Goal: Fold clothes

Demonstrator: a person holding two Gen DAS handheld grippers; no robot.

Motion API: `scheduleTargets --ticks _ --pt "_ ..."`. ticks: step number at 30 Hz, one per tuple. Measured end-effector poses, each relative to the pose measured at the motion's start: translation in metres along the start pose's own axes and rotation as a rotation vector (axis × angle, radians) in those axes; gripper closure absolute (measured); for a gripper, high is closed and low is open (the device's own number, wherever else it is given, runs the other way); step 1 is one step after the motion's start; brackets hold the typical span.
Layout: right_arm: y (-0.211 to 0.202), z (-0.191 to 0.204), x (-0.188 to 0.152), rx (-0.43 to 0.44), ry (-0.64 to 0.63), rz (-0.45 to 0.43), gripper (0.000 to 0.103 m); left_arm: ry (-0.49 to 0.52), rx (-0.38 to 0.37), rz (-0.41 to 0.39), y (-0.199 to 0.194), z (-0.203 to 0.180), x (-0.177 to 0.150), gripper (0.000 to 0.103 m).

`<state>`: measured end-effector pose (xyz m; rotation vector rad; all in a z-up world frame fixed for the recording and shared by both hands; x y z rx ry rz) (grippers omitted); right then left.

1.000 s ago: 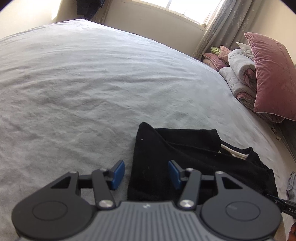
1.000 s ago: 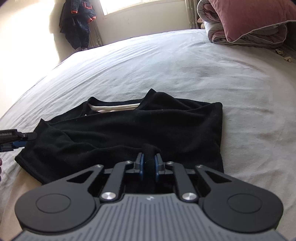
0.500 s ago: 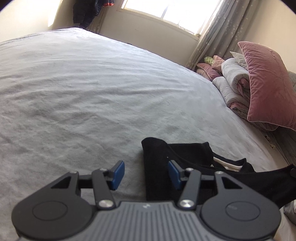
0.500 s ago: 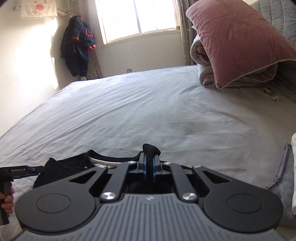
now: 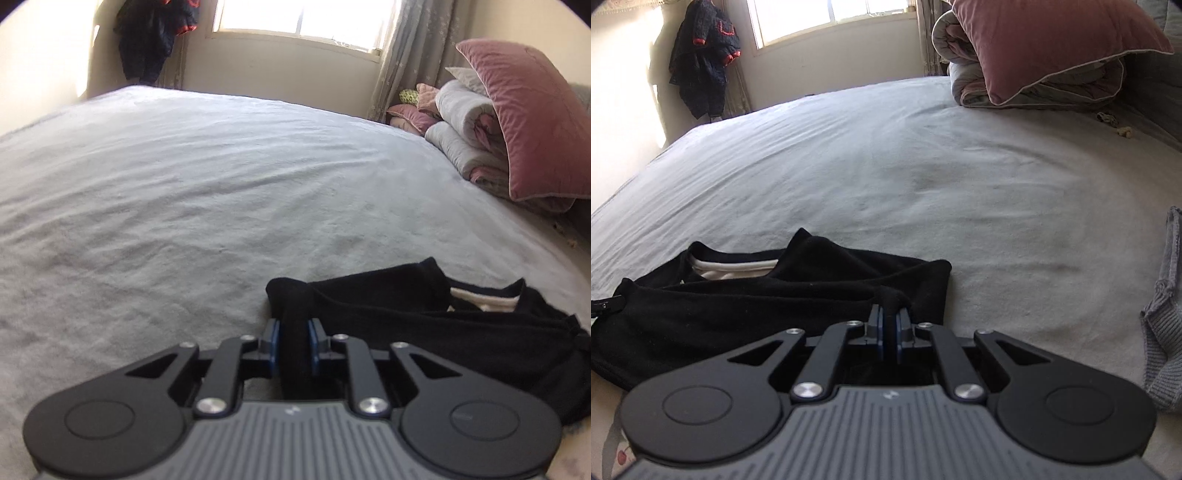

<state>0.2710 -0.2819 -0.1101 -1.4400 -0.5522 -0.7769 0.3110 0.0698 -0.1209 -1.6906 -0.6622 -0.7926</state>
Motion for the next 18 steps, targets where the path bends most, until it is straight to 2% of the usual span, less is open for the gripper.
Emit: scheduleTargets --ticks 1,2,6,8,13,15,17,18 --pt "0.0 0.0 0.0 -0.005 -0.005 -0.002 0.095 0.018 0.009 -0.002 -0.002 -0.001 0.001 0.082" --pt "-0.001 0.001 0.001 -0.006 -0.007 -0.002 0.089 0.023 0.011 -0.006 -0.006 -0.002 0.004 0.081" --pt "-0.018 0.0 0.005 -0.004 0.001 -0.015 0.079 -0.032 -0.013 -0.084 -0.035 0.001 0.016 0.078" --pt "-0.028 -0.002 0.006 -0.004 0.004 -0.023 0.064 -0.037 -0.037 -0.086 -0.047 0.0 0.016 0.078" --pt "-0.053 -0.011 -0.008 0.008 0.014 -0.007 0.064 0.0 -0.084 -0.039 -0.065 -0.009 -0.002 0.078" --pt "-0.063 -0.013 -0.016 0.009 0.022 0.005 0.064 0.004 -0.1 0.012 -0.064 -0.011 -0.014 0.077" --pt "-0.072 -0.014 -0.027 0.009 0.032 0.023 0.064 0.018 -0.054 0.096 -0.056 -0.009 -0.032 0.074" --pt "-0.076 -0.014 -0.032 0.011 0.034 0.033 0.064 0.013 -0.035 0.11 -0.057 -0.008 -0.038 0.073"
Point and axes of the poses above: each gripper's, at about its wrist camera, not at the fingertips, and y roughly the way its jaws point, z to its left, x to its top, the point moved 8 cm from there along y, roughly the way its jaws point, and after that the axes turned 6 degrees about -x, right-handed, at the moved point
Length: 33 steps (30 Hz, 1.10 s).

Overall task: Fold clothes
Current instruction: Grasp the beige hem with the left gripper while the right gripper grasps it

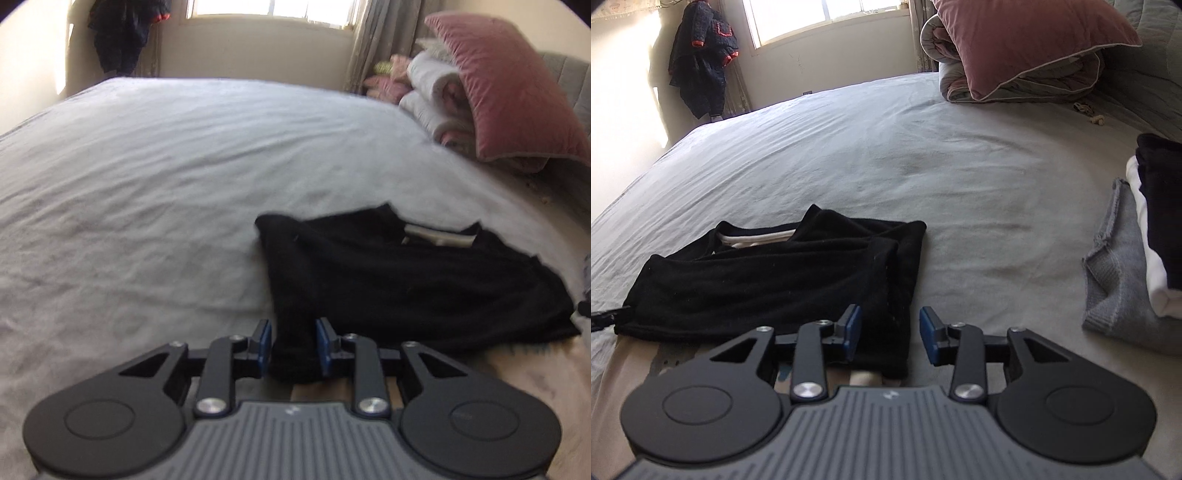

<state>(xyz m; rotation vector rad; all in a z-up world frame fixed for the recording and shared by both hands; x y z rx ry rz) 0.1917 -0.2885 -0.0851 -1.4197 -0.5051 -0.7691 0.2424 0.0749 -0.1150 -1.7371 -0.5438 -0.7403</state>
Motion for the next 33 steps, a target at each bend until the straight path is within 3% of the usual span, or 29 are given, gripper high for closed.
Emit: scheduleTargets --ticks 5,12,21,25,29,31,33 --pt "-0.024 0.003 -0.025 0.02 -0.01 0.045 0.061 -0.086 -0.042 0.01 -0.039 -0.004 -0.013 0.068" --pt "-0.06 0.004 -0.058 0.056 0.015 0.125 0.057 -0.113 -0.106 0.188 -0.068 -0.01 -0.069 0.063" --pt "-0.101 -0.017 -0.117 0.086 0.069 0.24 0.057 -0.126 -0.194 0.321 -0.121 -0.018 -0.126 0.063" --pt "-0.118 -0.024 -0.14 0.178 0.12 0.278 0.055 -0.145 -0.281 0.377 -0.139 -0.021 -0.148 0.065" --pt "-0.129 -0.035 -0.16 0.285 0.207 0.327 0.056 -0.189 -0.382 0.337 -0.154 -0.02 -0.169 0.066" --pt "-0.133 -0.036 -0.163 0.323 0.232 0.337 0.056 -0.247 -0.413 0.275 -0.158 -0.014 -0.177 0.069" --pt "-0.137 -0.037 -0.167 0.361 0.252 0.348 0.059 -0.375 -0.421 0.26 -0.159 -0.003 -0.182 0.094"
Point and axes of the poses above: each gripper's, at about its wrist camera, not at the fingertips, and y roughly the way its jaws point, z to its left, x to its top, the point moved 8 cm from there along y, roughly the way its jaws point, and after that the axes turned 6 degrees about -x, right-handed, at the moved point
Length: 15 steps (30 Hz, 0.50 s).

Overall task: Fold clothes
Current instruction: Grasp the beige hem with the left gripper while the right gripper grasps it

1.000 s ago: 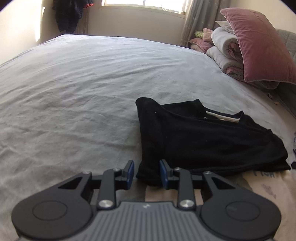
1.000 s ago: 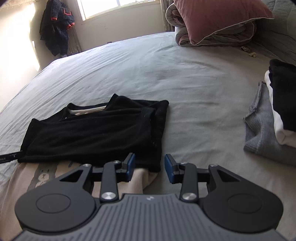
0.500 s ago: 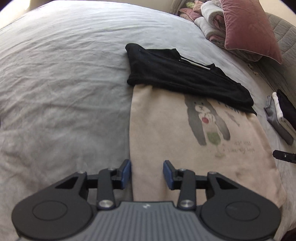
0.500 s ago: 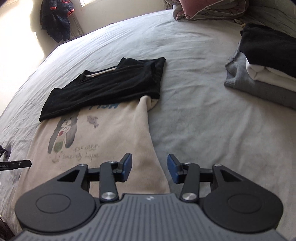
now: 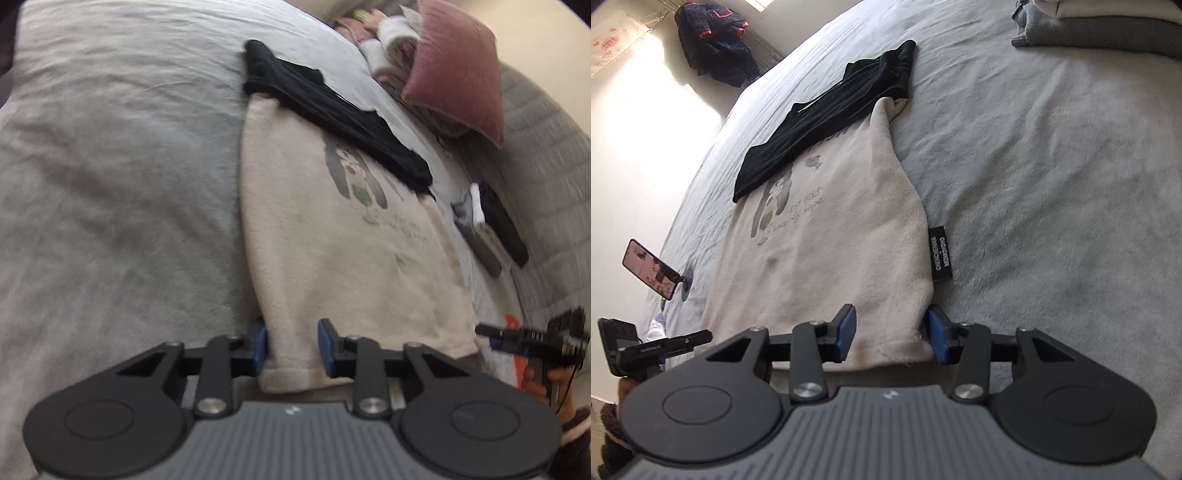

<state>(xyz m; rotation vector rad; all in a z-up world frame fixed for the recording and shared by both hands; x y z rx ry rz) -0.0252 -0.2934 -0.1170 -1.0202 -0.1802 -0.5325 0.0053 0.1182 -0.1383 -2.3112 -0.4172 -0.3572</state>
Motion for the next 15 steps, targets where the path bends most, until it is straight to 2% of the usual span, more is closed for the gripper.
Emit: scheduleTargets --ticks 1,2,4,8,12,15 --pt "0.0 -0.002 -0.003 0.01 0.007 0.006 0.068 -0.044 -0.032 0.007 -0.001 0.002 -0.002 0.094" --pt "0.0 -0.004 -0.005 0.015 0.021 0.009 0.082 -0.068 -0.063 0.014 -0.002 0.002 -0.004 0.095" --pt "-0.001 -0.01 -0.007 0.027 0.062 0.017 0.09 -0.07 -0.078 0.011 -0.005 0.002 -0.007 0.096" --pt "-0.01 -0.014 -0.005 0.059 0.103 0.003 0.092 -0.056 -0.07 -0.045 -0.018 -0.001 -0.005 0.098" --pt "-0.029 -0.004 -0.004 0.106 0.056 -0.028 0.093 -0.021 -0.131 -0.1 -0.039 -0.01 0.001 0.098" --pt "-0.023 -0.013 -0.008 0.065 0.06 -0.002 0.093 -0.01 -0.08 -0.049 -0.028 -0.001 -0.005 0.098"
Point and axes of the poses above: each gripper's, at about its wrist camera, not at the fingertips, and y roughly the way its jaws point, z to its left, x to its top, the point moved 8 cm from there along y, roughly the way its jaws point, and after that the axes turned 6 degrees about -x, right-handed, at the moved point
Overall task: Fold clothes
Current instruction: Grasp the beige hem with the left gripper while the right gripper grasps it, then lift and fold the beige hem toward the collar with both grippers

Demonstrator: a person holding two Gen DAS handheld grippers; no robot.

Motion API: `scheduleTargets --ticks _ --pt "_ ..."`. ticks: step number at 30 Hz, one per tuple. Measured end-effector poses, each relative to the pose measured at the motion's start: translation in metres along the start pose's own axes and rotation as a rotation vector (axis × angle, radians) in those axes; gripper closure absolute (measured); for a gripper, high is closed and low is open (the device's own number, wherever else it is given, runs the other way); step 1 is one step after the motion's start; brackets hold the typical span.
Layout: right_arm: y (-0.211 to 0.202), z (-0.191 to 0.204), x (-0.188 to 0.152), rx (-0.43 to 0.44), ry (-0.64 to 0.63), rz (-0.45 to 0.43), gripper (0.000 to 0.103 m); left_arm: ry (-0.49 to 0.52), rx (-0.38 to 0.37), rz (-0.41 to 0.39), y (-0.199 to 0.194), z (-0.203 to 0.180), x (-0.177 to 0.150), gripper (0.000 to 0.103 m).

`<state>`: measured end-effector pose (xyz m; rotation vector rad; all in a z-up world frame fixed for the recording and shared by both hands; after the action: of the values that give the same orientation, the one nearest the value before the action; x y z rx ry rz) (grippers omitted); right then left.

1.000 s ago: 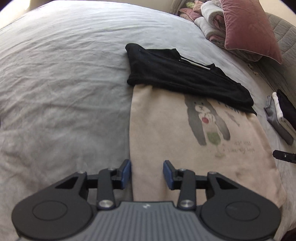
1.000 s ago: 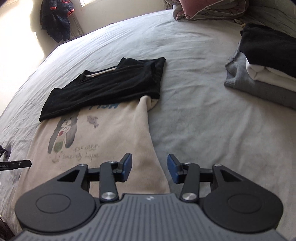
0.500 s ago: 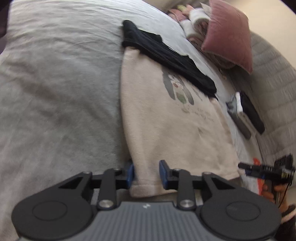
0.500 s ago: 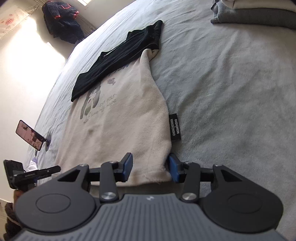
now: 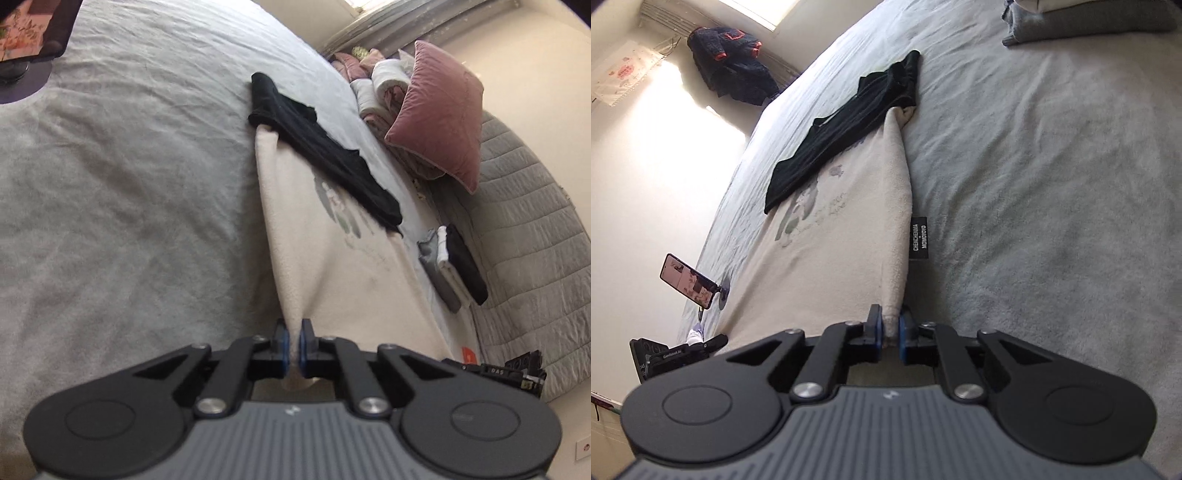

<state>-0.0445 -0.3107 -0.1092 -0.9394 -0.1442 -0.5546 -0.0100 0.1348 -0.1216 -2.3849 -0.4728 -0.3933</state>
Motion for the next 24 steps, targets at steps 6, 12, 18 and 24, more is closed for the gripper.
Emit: scheduleTargets --ticks 6,12,18,24 --pt "0.015 -0.008 -0.001 -0.032 0.018 0.033 0.09 0.016 0.017 0.05 0.015 0.008 -0.003 0.094" --pt "0.016 -0.006 0.001 0.025 0.046 0.037 0.067 0.022 -0.059 0.084 0.016 0.0 -0.007 0.056" --pt "0.019 0.002 0.005 0.041 0.044 0.065 0.09 0.051 -0.044 0.185 0.028 -0.005 -0.007 0.098" --pt "0.013 0.017 0.017 0.146 0.096 0.037 0.091 0.01 -0.156 0.16 0.027 -0.015 -0.001 0.098"
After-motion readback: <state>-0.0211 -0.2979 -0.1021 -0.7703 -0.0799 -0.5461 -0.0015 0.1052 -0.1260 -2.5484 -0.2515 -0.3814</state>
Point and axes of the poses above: each gripper's, at about its wrist camera, not at the fingertips, and y roughly the way its jaws point, z to its left, x to its top, the point moved 8 cm from there along y, roughly the way its jaws point, and after that the axes turned 6 degrees about -x, right-handed, at the moved point
